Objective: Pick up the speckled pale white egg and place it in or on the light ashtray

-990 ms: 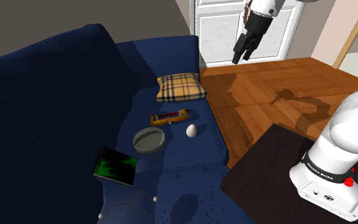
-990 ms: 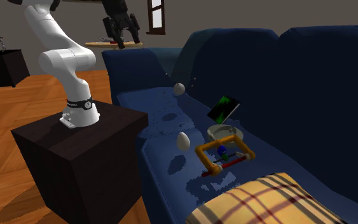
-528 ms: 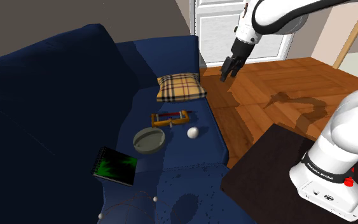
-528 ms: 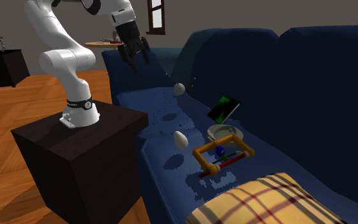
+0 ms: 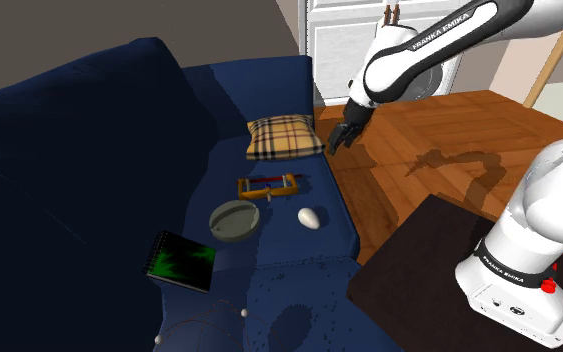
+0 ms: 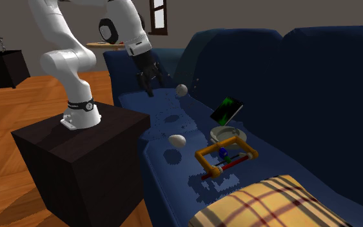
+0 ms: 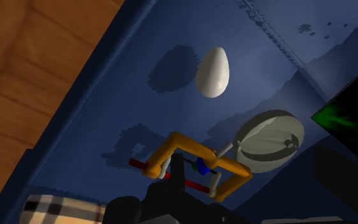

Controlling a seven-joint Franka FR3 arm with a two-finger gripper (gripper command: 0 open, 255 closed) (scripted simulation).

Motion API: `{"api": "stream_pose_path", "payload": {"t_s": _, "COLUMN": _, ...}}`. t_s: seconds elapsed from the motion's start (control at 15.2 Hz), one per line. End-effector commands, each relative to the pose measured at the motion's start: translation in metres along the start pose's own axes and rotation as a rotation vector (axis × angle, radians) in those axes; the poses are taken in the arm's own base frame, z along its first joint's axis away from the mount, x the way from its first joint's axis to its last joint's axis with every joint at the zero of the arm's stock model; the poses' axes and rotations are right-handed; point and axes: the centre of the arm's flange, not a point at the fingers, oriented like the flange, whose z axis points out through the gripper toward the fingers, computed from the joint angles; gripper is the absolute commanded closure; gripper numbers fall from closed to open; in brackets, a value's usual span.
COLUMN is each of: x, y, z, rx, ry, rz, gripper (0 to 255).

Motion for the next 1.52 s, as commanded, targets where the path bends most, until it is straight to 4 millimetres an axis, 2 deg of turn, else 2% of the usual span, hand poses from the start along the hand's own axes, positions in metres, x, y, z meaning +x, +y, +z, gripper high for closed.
{"api": "stream_pose_path", "payload": {"t_s": 0.0, "x": 0.003, "y": 0.002, "z": 0.028, "rx": 0.003, "ry": 0.008, "rz": 0.0, "gripper": 0}}
{"api": "stream_pose_path", "payload": {"t_s": 1.06, "x": 0.038, "y": 0.004, "z": 0.235, "rx": 0.044, "ry": 0.054, "rz": -0.007, "gripper": 0}}
{"api": "stream_pose_path", "payload": {"t_s": 1.45, "x": 0.039, "y": 0.002, "z": 0.266, "rx": 0.044, "ry": 0.054, "rz": -0.007, "gripper": 0}}
